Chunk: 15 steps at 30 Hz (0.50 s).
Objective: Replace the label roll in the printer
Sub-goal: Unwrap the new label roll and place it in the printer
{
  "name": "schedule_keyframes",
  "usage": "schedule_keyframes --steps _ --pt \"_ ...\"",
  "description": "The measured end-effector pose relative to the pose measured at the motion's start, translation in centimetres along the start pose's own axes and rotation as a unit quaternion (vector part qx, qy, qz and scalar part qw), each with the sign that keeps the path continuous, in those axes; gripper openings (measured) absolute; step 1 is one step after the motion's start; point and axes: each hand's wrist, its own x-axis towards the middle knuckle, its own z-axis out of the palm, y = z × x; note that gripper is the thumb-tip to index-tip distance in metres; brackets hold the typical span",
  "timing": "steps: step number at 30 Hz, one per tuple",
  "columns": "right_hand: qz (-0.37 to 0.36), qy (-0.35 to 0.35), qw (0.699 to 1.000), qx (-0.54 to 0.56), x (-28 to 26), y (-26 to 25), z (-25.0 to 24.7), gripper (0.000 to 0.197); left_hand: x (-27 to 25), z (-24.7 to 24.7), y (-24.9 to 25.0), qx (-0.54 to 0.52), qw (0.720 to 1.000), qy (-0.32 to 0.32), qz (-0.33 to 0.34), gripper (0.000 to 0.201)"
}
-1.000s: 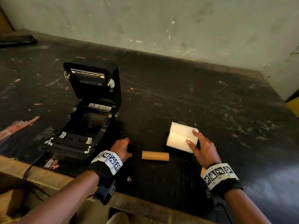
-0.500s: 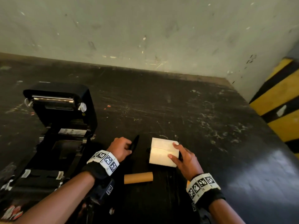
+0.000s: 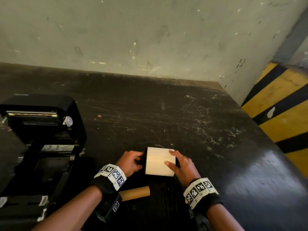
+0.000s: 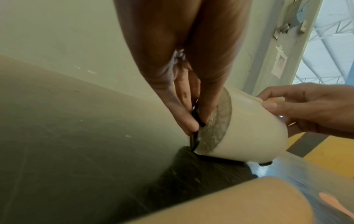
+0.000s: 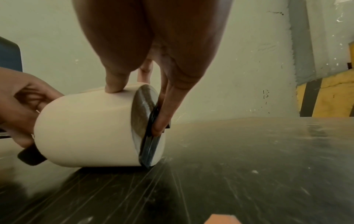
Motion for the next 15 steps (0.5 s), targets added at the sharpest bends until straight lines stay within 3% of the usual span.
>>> schedule_keyframes --steps 8,11,15 --pt "0.001 0.006 1.000 0.002 -0.3 -0.5 -0.2 0.048 -0.3 1.0 -0.1 -0.054 0.998 0.018 0.028 0.048" --pt "0.005 0.007 1.000 0.007 -0.3 -0.6 -0.1 0.048 -0.3 1.2 0.2 -0.054 0.998 0.029 -0.005 0.044" --pt "0.009 0.014 1.000 0.024 -0.3 -0.5 0.1 0.049 -0.3 1.4 1.0 -0.154 0.987 0.003 -0.051 0.049"
